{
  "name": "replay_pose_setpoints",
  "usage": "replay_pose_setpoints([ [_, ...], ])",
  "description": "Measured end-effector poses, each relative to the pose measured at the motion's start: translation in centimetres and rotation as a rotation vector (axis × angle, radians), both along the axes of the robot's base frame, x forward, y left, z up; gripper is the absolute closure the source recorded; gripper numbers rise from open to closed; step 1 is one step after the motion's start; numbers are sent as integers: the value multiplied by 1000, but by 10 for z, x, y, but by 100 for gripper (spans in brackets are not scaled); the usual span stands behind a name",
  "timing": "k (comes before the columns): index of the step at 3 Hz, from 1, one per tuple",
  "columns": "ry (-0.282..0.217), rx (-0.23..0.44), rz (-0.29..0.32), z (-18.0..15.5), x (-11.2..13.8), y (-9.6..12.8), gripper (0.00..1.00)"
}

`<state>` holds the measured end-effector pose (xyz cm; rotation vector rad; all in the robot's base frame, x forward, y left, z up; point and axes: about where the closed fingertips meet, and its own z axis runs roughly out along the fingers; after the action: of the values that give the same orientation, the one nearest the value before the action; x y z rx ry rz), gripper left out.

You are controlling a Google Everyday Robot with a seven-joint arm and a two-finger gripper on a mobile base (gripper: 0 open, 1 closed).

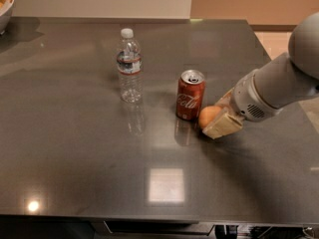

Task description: Move orange near coke can

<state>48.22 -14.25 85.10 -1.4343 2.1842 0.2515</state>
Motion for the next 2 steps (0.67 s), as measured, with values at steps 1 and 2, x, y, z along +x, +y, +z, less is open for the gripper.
replay_pose_setpoints([
  [1,-2,13,5,-7,3,1,37],
  [2,-2,11,8,-6,2,2,14],
])
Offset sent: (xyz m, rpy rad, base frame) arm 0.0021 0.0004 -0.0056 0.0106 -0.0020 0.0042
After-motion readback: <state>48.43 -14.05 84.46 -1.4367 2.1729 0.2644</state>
